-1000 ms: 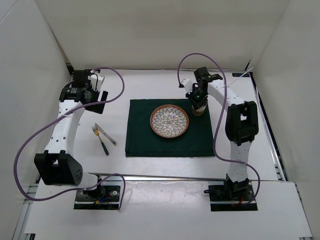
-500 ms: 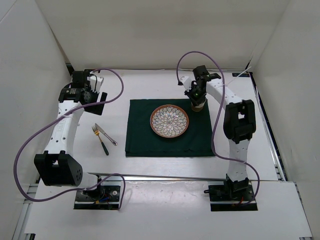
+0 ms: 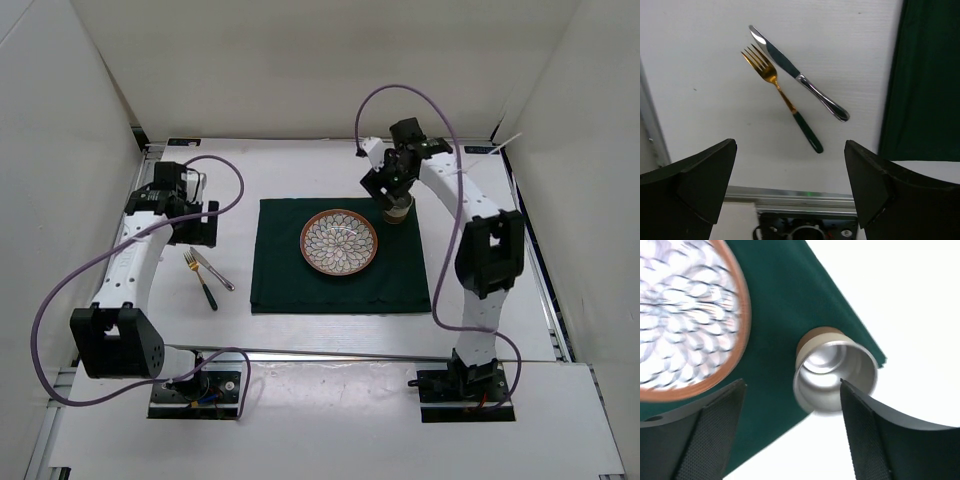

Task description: Set the dinner table for one person

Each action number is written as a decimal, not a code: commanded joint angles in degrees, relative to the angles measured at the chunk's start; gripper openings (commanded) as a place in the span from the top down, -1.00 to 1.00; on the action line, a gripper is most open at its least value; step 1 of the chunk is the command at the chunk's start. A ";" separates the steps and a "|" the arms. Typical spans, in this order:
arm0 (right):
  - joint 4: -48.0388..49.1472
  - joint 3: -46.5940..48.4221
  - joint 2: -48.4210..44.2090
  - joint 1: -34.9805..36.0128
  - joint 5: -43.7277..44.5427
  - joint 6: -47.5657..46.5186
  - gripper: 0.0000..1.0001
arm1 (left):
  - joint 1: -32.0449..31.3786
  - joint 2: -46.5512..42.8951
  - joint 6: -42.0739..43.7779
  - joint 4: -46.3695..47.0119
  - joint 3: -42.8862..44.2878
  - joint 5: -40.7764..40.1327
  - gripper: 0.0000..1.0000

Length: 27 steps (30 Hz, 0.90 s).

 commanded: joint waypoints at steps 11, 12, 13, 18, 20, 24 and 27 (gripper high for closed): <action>-0.28 -9.45 -26.17 2.35 0.23 -8.79 -0.67 | 0.18 4.91 -26.25 0.87 -3.93 4.26 -1.00; -0.81 -10.24 -27.66 2.35 0.23 -9.32 -0.67 | 0.18 5.89 -28.17 0.86 -3.15 4.27 -0.95; -1.33 -10.94 -28.20 2.35 0.75 -9.85 -0.67 | 0.18 6.86 -28.80 0.86 -3.14 5.84 -0.91; -3.89 -10.95 -29.52 2.35 3.83 -9.86 -0.67 | 0.18 13.27 -32.40 0.17 -2.09 8.84 -0.77; -3.89 -10.95 -30.66 2.35 4.45 -9.86 -0.67 | 0.18 14.94 -33.55 -0.45 -1.47 8.84 -0.77; -5.82 -10.34 -30.66 2.35 6.02 -9.86 -0.67 | 0.18 17.15 -35.40 -0.98 -3.04 8.84 -0.77; -6.52 -8.84 -30.66 2.35 6.03 -9.86 -0.67 | 0.18 18.29 -36.71 -0.37 -5.16 8.84 -0.77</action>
